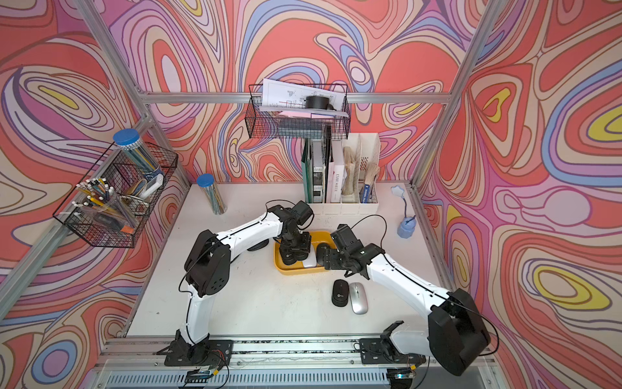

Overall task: Put the mouse in the storage box
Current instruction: Place the mouse in the storage box.

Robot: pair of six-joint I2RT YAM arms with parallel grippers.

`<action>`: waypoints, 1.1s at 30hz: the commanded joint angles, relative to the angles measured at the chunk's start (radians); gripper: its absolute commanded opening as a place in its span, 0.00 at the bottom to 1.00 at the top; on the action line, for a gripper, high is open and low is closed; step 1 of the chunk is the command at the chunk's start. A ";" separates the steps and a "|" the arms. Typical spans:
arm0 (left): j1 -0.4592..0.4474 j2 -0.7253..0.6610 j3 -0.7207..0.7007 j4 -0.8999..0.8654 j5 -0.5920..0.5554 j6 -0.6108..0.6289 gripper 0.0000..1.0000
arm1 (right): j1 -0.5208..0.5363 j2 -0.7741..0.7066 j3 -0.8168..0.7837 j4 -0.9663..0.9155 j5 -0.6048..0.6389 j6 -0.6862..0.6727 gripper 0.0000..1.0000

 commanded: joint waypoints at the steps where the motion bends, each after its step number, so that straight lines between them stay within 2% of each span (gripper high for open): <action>1: 0.011 0.035 -0.002 0.011 0.004 0.021 0.52 | -0.006 0.003 -0.016 -0.002 0.020 0.010 0.80; 20: 0.049 0.055 0.013 0.009 0.008 0.022 0.65 | -0.006 0.010 -0.026 0.014 -0.010 0.017 0.83; 27: 0.049 0.046 0.034 -0.016 -0.011 0.056 0.72 | -0.006 0.006 -0.032 0.019 -0.020 0.027 0.83; 33: 0.049 0.026 0.036 -0.023 -0.007 0.071 0.74 | -0.006 0.005 -0.030 0.023 -0.035 0.029 0.83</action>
